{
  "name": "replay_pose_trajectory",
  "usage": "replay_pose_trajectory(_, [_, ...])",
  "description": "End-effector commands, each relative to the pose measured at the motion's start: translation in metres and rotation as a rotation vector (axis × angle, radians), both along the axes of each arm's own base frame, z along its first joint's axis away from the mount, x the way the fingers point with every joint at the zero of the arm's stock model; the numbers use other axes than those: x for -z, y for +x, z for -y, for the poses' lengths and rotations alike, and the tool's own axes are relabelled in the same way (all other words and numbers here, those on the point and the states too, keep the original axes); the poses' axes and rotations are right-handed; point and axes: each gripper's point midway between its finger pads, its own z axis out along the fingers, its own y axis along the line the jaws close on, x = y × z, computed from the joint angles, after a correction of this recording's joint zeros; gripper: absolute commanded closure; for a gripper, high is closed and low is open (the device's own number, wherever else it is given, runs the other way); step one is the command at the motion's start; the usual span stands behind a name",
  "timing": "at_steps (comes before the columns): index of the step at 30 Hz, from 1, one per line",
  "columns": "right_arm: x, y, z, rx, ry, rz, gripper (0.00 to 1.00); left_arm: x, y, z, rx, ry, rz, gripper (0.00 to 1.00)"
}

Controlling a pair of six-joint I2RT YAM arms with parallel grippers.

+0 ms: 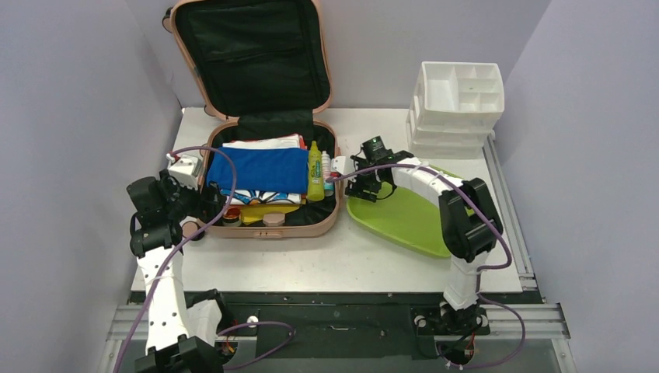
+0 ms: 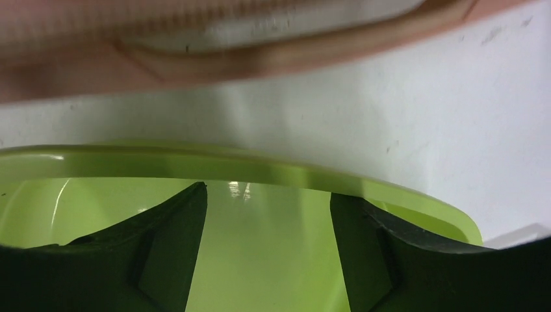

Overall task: Open, take out, and arrange the luggage
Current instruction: Move the bin to the center of the board.

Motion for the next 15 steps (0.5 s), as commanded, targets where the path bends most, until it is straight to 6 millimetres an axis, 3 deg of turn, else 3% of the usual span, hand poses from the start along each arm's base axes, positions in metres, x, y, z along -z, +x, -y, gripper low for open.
replay_pose_trajectory(1, [-0.029, 0.024, -0.052, -0.063, 0.106, 0.103, 0.34, -0.008, 0.005, -0.002, 0.003, -0.017, 0.040, 0.04])
replay_pose_trajectory(4, [-0.036, 0.020, -0.075, -0.123, 0.129, 0.115, 0.33, -0.007, 0.006, -0.004, -0.003, -0.022, 0.036, 0.04])
replay_pose_trajectory(8, [-0.043, 0.009, -0.082, -0.195, 0.128, 0.111, 0.31, -0.008, 0.005, -0.004, -0.001, -0.024, 0.041, 0.04])
replay_pose_trajectory(11, [-0.046, -0.001, -0.066, -0.181, 0.079, 0.087, 0.30, -0.009, 0.005, -0.004, 0.003, -0.025, 0.046, 0.04])
replay_pose_trajectory(12, [-0.058, -0.002, -0.060, -0.166, 0.085, 0.105, 0.30, -0.010, 0.005, -0.003, 0.008, -0.027, 0.049, 0.04])
replay_pose_trajectory(15, [-0.068, -0.017, -0.027, -0.124, 0.079, 0.098, 0.30, -0.012, 0.004, 0.000, 0.021, -0.030, 0.058, 0.04])
